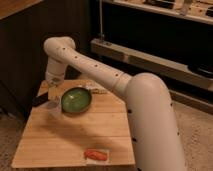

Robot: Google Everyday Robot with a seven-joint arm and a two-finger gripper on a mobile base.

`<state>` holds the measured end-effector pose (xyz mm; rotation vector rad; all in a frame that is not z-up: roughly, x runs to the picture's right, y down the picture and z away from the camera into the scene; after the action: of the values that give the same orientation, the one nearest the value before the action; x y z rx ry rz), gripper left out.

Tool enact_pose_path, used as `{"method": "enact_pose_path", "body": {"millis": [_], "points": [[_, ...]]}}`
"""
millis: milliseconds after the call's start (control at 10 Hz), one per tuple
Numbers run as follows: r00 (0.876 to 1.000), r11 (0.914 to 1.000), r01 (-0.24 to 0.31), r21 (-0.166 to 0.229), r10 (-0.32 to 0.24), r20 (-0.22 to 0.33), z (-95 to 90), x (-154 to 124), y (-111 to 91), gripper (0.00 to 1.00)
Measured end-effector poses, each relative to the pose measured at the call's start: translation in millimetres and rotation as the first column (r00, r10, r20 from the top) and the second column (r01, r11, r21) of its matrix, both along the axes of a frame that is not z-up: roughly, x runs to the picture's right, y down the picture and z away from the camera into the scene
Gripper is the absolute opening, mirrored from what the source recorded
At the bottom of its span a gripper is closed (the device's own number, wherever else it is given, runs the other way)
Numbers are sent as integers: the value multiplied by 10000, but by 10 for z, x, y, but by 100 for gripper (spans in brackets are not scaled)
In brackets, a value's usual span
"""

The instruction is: Place the eraser in the ceramic cup

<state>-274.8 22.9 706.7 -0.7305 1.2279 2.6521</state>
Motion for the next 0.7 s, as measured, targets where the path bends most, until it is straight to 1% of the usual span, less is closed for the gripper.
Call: {"method": "enact_pose_path", "body": {"millis": [100, 200, 300, 400, 600, 700], "points": [[9999, 10000, 69, 48, -69, 78, -68, -39, 40, 0], [10000, 10000, 42, 56, -42, 21, -83, -52, 68, 0], [9998, 9999, -9, 159, 12, -195, -101, -49, 93, 0], [9993, 9997, -40, 236, 49, -380, -79, -13, 83, 0], [9973, 9993, -108, 351, 133, -722, 7, 94, 7, 0], [9931, 9990, -143, 427, 192, -1161, 157, 267, -119, 0]]}}
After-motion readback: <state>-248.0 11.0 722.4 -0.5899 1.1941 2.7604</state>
